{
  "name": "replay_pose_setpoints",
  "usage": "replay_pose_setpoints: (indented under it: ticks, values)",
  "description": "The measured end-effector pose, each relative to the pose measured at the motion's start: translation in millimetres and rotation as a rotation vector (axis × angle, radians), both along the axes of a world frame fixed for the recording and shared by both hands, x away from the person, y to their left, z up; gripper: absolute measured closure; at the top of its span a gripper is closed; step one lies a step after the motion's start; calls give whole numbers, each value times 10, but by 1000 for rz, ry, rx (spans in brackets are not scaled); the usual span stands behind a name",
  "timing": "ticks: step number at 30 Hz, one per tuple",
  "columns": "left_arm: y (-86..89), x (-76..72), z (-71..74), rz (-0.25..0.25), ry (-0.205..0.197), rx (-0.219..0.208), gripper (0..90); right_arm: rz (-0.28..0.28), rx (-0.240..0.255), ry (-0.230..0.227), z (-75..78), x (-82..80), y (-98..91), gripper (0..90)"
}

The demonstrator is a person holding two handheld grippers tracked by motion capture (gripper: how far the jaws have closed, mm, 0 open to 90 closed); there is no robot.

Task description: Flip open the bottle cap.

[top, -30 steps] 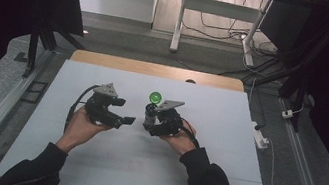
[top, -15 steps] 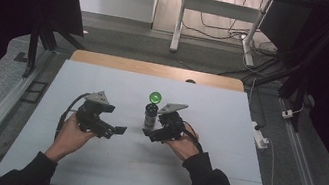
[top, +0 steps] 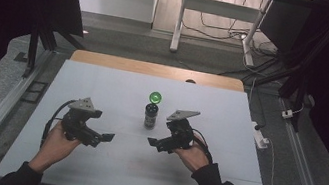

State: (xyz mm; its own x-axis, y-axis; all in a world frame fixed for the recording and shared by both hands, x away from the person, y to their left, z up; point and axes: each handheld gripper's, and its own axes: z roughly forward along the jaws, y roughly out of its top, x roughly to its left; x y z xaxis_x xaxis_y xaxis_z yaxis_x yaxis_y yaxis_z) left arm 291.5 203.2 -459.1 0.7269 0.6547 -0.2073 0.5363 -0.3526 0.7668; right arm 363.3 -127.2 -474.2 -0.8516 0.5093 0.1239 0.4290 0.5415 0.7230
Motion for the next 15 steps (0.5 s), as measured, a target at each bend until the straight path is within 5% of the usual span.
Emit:
replay_pose_setpoints:
  ticks: [15]
  values:
    - [316, -408, -52, 55, 5, -14, 0, -55, 18, -22, 151, -360, -501, 5]
